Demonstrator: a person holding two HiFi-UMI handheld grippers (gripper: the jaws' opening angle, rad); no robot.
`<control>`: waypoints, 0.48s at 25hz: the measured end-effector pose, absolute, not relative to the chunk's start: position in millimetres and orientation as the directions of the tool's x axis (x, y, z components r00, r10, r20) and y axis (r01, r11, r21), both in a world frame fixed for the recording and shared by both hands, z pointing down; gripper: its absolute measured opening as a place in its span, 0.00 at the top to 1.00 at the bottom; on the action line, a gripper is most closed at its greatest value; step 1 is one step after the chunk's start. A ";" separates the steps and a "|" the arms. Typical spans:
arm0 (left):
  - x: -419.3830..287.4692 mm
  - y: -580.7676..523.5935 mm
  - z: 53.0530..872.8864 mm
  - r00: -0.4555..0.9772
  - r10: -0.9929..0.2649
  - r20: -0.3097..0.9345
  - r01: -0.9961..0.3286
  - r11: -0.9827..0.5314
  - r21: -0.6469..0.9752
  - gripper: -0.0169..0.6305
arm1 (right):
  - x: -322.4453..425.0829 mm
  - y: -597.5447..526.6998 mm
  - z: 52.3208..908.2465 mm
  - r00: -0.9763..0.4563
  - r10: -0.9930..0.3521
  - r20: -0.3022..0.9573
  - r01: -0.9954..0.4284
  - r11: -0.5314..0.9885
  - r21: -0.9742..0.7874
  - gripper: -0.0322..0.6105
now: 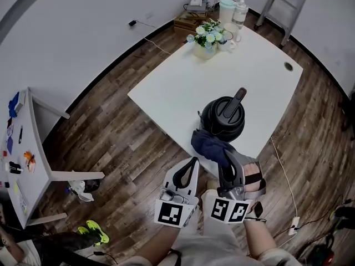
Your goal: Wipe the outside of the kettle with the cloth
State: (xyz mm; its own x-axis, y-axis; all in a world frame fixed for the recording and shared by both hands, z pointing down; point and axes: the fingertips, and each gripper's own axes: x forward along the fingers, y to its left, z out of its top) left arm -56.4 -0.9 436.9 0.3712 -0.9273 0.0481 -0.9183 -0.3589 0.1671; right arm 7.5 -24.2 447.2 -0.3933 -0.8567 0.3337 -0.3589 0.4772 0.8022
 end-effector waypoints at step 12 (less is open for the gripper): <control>-67.9 0.4 464.2 0.385 -0.922 0.045 -0.920 -0.379 0.100 0.96 | 21.0 -11.6 529.1 -0.362 -0.789 0.497 -0.345 0.608 0.715 0.85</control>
State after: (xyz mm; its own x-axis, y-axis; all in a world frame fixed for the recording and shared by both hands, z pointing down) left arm -67.9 0.4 464.2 0.3850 -0.9218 0.0454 -0.9199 -0.3793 0.0996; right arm 21.0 -11.6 529.1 -0.3621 -0.7889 0.4966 -0.3451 0.6083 0.7147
